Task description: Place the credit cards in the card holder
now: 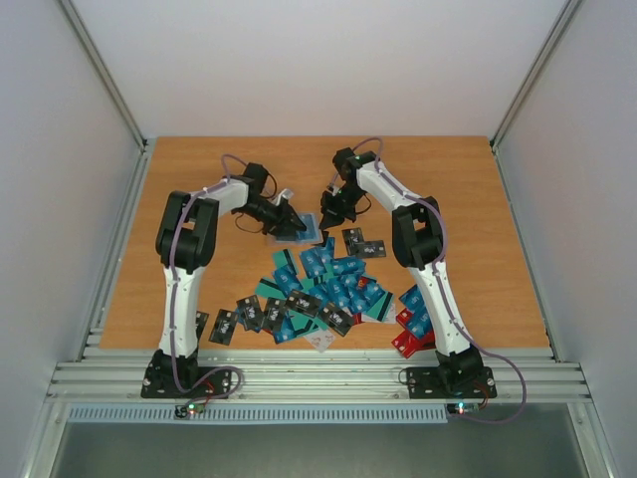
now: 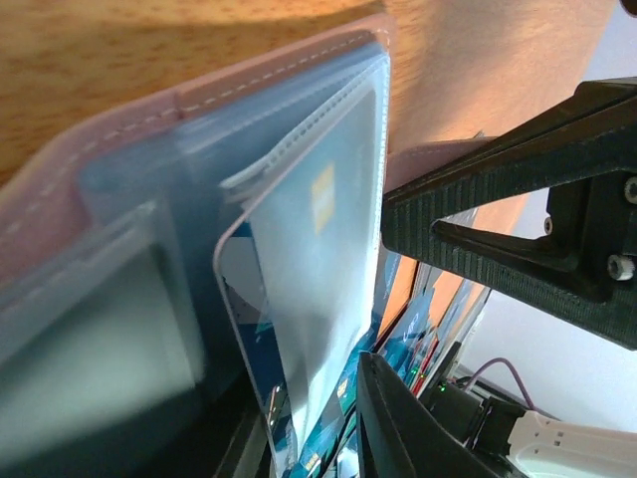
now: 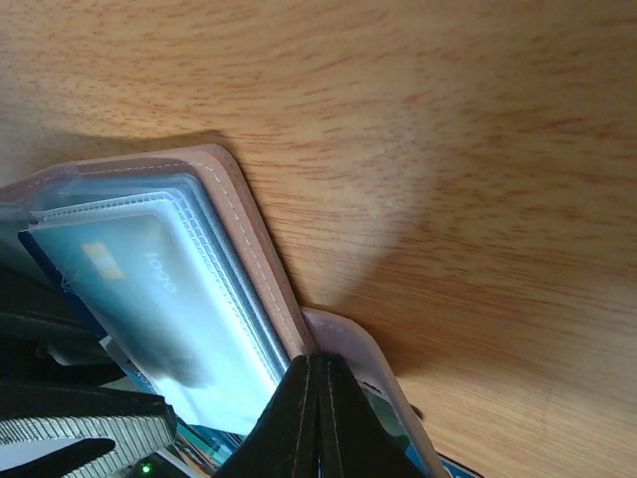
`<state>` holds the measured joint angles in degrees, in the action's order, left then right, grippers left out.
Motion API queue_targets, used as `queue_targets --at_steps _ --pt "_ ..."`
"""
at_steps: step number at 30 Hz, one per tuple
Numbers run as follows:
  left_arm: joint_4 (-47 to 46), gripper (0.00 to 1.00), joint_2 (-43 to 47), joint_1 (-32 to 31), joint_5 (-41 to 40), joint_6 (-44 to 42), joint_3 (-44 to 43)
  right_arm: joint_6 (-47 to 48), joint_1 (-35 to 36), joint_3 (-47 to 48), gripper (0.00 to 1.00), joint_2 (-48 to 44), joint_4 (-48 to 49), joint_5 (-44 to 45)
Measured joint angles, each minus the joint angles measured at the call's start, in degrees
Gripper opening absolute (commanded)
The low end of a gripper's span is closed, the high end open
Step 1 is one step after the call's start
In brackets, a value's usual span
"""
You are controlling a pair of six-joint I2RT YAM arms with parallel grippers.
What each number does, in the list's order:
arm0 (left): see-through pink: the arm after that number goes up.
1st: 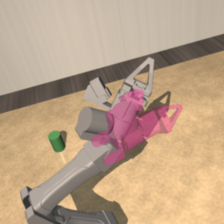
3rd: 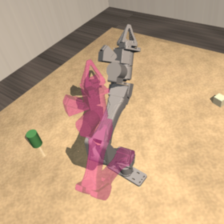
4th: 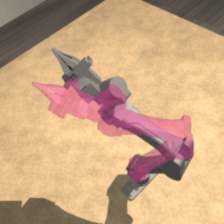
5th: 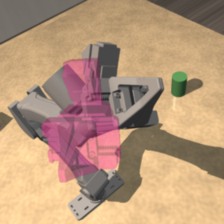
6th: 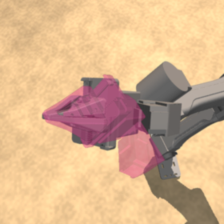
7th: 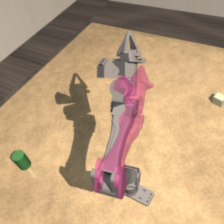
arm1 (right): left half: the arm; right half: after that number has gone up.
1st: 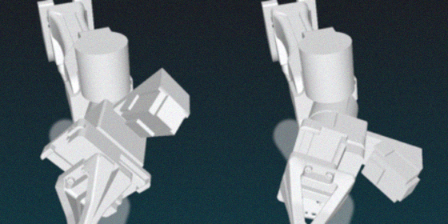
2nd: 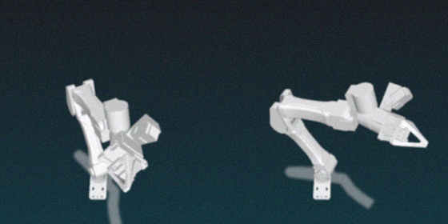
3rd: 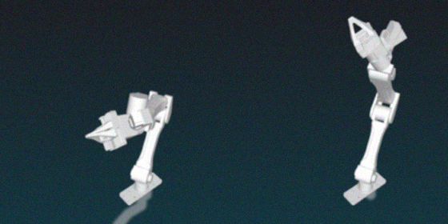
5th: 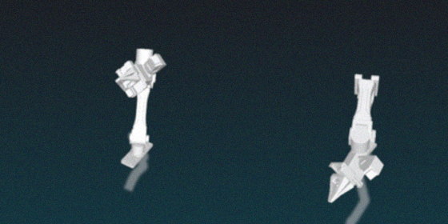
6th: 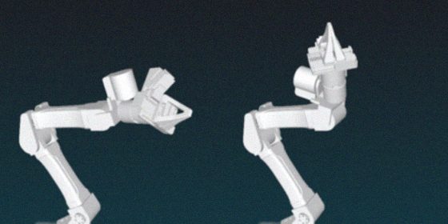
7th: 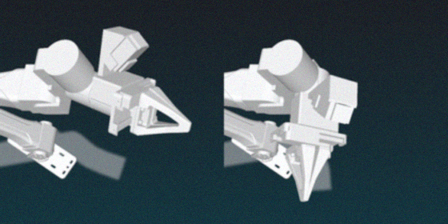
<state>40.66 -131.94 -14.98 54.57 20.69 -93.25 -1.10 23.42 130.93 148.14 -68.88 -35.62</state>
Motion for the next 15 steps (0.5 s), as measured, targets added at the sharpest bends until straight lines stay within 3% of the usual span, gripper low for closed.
queue_targets --at_steps 15 --pt "7.23 0.36 -0.94 -2.12 -6.12 1.20 -6.45 -0.11 0.02 0.15 0.01 0.02 -0.11 -0.33"
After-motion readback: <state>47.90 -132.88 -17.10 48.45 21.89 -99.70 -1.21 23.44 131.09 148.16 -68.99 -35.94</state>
